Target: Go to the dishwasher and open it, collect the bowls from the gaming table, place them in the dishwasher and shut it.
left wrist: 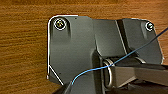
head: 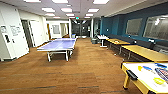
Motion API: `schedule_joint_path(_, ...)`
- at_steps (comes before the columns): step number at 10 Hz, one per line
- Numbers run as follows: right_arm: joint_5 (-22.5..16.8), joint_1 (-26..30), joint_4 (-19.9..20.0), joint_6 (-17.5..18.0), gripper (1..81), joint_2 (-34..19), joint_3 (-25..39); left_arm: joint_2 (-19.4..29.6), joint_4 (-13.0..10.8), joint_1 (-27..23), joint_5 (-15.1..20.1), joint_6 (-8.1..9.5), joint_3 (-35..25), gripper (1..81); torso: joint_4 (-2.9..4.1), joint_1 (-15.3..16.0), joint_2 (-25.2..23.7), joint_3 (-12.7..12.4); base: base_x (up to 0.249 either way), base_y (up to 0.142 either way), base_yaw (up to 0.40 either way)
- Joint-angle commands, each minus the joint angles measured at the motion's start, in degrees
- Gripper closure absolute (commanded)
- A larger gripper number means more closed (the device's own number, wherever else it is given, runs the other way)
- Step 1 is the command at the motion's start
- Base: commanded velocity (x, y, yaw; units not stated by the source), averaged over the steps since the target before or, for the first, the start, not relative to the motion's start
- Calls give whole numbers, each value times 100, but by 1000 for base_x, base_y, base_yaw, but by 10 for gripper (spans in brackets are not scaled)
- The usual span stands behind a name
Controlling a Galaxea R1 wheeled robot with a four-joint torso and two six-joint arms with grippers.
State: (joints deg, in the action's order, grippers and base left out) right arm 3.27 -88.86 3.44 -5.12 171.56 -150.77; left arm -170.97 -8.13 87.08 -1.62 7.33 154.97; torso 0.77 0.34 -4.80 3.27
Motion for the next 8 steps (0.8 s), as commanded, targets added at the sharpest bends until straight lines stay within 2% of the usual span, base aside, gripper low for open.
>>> schedule_joint_path(1,-292,276,-27,-15,10,4,14,28,-39,-335,259,-38,-1,10,0,0,0,0,0,0,-400)
schedule_joint_path(8,-283,250,-10,11,10,83,-4,10,-39,-327,259,-38,16,10,0,-2,0,0,0,0,-400)
